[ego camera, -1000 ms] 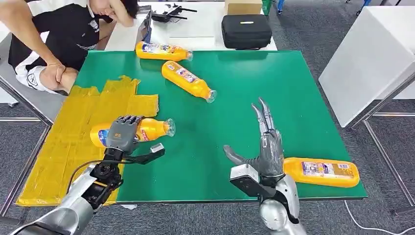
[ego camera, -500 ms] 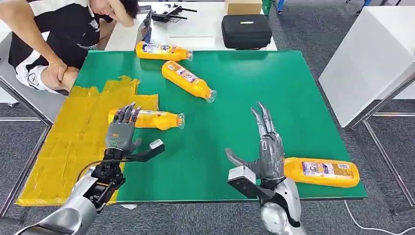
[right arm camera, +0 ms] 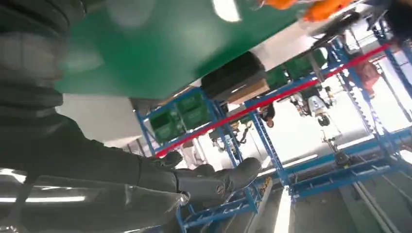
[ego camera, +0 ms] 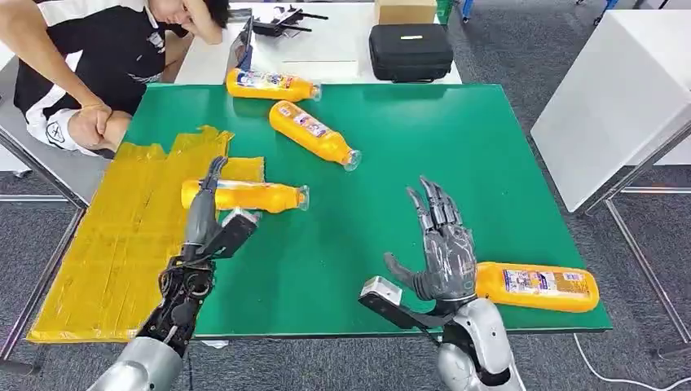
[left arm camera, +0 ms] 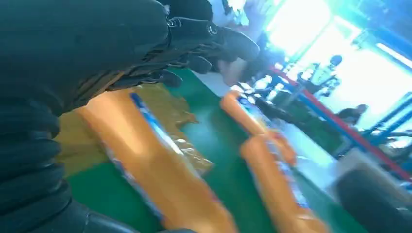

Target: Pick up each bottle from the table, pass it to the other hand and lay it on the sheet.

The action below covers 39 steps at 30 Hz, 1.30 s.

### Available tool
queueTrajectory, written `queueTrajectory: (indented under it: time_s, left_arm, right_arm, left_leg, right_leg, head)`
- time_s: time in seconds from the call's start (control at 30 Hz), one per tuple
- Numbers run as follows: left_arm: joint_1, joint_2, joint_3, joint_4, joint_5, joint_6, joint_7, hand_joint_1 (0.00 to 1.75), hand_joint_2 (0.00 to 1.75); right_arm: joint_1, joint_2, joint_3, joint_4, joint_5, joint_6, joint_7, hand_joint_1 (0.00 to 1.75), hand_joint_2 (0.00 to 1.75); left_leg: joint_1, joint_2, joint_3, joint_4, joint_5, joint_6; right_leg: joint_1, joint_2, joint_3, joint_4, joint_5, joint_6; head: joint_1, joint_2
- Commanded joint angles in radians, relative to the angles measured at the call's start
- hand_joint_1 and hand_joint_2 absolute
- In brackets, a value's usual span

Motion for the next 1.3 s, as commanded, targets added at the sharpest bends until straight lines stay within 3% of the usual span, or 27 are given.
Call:
queueTrajectory:
  time_s: [0.03,0.2,0.27,0.37,0.57,0.77,0.97,1.3]
  left_arm:
    - [0.036,-0.034,0.036,-0.160,0.016,-0.024,0.007,0.00,1.75]
    - [0.036,-0.034,0.036,-0.160,0.016,-0.024,0.007,0.00,1.75]
    - [0.079,-0.050,0.031,-0.257,0.279,-0.226,-0.116,0.00,1.75]
    - [0.171,-0.058,-0.030,-0.422,0.383,-0.371,-0.078,0.00,1.75]
    - [0.211,-0.051,-0.151,-0.436,0.453,-0.503,-0.061,0.00,1.75]
    - [0.233,-0.045,-0.277,-0.416,0.502,-0.610,-0.010,0.00,1.75]
    - [0.208,-0.050,-0.415,-0.377,0.507,-0.642,0.005,0.00,1.75]
    - [0.173,-0.059,-0.450,-0.304,0.532,-0.642,0.010,0.00,1.75]
  right_arm:
    - [-0.007,-0.033,-0.019,-0.017,0.006,0.009,0.009,0.00,1.75]
    - [-0.007,-0.033,-0.019,-0.017,0.006,0.009,0.009,0.00,1.75]
    - [-0.008,-0.078,-0.002,-0.019,0.086,0.071,0.055,0.00,1.75]
    - [-0.012,-0.166,-0.003,0.006,0.108,0.138,0.103,0.00,1.75]
    - [-0.004,-0.253,-0.068,0.044,0.136,0.279,0.138,0.00,1.75]
    - [-0.033,-0.276,-0.170,0.134,0.097,0.351,0.135,0.00,1.75]
    - [-0.037,-0.242,-0.231,0.191,0.123,0.382,0.143,0.00,1.75]
    - [-0.028,-0.222,-0.278,0.190,0.145,0.401,0.164,0.00,1.75]
  left_leg:
    - [0.001,0.001,0.004,0.001,-0.002,-0.003]
    - [0.001,0.001,0.001,0.000,0.000,-0.001]
    - [0.001,0.001,0.003,0.001,-0.002,-0.002]
    - [0.001,0.002,0.001,0.000,-0.001,-0.001]
    - [0.000,-0.002,0.002,0.000,-0.001,-0.001]
    - [-0.001,-0.003,0.002,0.000,-0.001,-0.001]
    - [-0.001,-0.003,0.002,0.000,-0.001,-0.001]
    - [-0.001,-0.001,0.002,-0.001,-0.001,-0.001]
  right_leg:
    - [0.001,0.002,0.004,0.000,-0.002,0.000]
    - [0.000,0.001,0.000,0.000,0.000,0.000]
    - [0.001,0.001,0.003,0.000,-0.001,0.000]
    - [0.001,0.002,0.002,-0.001,-0.001,0.001]
    - [-0.001,-0.001,0.004,-0.002,-0.001,0.001]
    - [-0.001,-0.001,0.003,-0.002,-0.001,0.000]
    - [-0.001,-0.002,0.004,-0.002,-0.001,0.001]
    - [-0.001,0.000,0.003,-0.002,0.000,0.001]
  head:
    - [0.000,0.000]
    - [0.000,0.000]
    - [0.000,0.000]
    - [0.000,0.000]
    - [0.000,0.000]
    - [0.000,0.000]
    - [0.000,0.000]
    - [0.000,0.000]
